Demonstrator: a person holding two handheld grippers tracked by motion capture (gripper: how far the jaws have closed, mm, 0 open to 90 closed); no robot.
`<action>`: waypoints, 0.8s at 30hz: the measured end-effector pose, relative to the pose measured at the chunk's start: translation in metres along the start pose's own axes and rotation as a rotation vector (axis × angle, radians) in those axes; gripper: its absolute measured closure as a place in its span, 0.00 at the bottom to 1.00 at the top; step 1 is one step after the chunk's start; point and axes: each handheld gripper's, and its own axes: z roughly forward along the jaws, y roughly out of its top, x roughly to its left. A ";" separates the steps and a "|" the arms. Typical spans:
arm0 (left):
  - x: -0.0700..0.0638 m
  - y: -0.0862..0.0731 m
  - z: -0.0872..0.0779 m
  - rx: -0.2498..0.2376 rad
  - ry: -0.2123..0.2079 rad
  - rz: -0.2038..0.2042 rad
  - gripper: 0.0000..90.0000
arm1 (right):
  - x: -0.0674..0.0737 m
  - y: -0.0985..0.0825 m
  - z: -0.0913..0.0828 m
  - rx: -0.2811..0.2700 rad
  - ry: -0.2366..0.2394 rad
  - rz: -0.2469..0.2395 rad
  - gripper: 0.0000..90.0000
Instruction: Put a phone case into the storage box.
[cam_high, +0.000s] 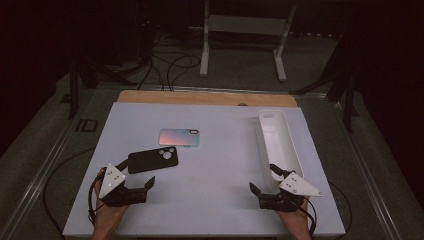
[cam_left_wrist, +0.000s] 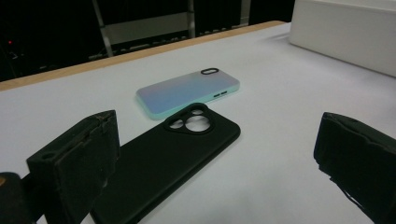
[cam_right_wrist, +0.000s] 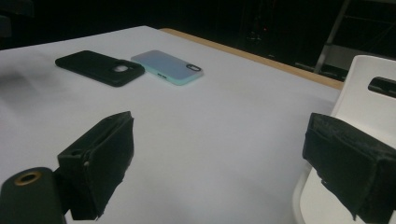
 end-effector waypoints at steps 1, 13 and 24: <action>0.000 0.000 0.000 0.001 0.000 -0.001 0.01 | 0.000 0.000 0.000 -0.002 -0.001 -0.001 0.10; -0.001 0.000 0.002 0.015 0.001 0.000 0.01 | 0.000 0.000 -0.001 -0.013 -0.015 0.001 0.10; 0.003 0.005 0.002 0.005 0.007 -0.031 0.01 | 0.000 0.000 0.001 -0.009 -0.029 -0.005 0.10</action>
